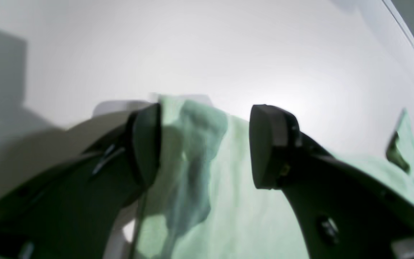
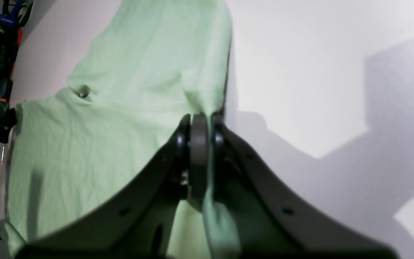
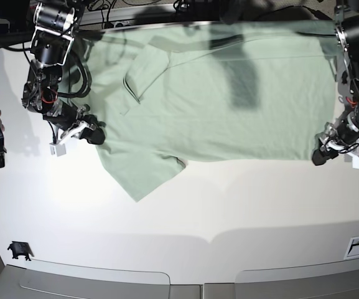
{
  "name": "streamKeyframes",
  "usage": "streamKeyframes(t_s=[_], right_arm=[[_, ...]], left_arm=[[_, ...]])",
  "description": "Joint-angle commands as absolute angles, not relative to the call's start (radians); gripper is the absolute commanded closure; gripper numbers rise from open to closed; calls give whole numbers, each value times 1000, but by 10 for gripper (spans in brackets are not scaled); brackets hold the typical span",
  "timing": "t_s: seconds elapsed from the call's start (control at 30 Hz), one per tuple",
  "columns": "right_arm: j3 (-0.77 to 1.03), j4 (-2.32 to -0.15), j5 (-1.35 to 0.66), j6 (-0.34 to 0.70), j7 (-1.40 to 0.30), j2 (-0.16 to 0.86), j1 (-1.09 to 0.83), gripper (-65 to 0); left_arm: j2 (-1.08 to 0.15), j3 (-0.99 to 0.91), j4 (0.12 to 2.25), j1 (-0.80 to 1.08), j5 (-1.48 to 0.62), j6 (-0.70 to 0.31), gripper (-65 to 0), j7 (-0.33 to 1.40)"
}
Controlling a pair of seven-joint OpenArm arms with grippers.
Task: Fold the T-shirt properly
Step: 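Move both grippers to the hem corners of the shirt and grasp, then lift the hem with both grippers and fold it toward the collar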
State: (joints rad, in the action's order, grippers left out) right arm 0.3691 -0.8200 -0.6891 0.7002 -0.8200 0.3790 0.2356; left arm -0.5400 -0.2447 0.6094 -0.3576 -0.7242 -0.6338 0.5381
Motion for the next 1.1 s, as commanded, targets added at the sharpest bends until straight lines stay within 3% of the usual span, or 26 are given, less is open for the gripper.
streamKeyframes(t_s=[0.0, 0.13, 0.3, 0.33, 0.57, 1.07], right_arm=[[372, -831, -688, 698, -823, 393, 251, 0], [372, -831, -688, 698, -823, 393, 251, 0], [372, -831, -688, 698, -824, 393, 251, 0], [372, -831, -688, 698, -825, 393, 251, 0], [373, -865, -689, 698, -836, 393, 248, 0], [374, -1296, -753, 698, -968, 394, 97, 0]], left_arm=[[-552, -236, 617, -371, -716, -630, -350, 553], [-552, -228, 617, -372, -717, -630, -271, 547], [-552, -228, 619, -372, -717, -630, -16, 497], [-552, -228, 622, -372, -717, -631, 0, 492], [-553, -228, 714, -367, -717, -688, 0, 509], [-633, -228, 1007, -335, -907, -689, 0, 767]])
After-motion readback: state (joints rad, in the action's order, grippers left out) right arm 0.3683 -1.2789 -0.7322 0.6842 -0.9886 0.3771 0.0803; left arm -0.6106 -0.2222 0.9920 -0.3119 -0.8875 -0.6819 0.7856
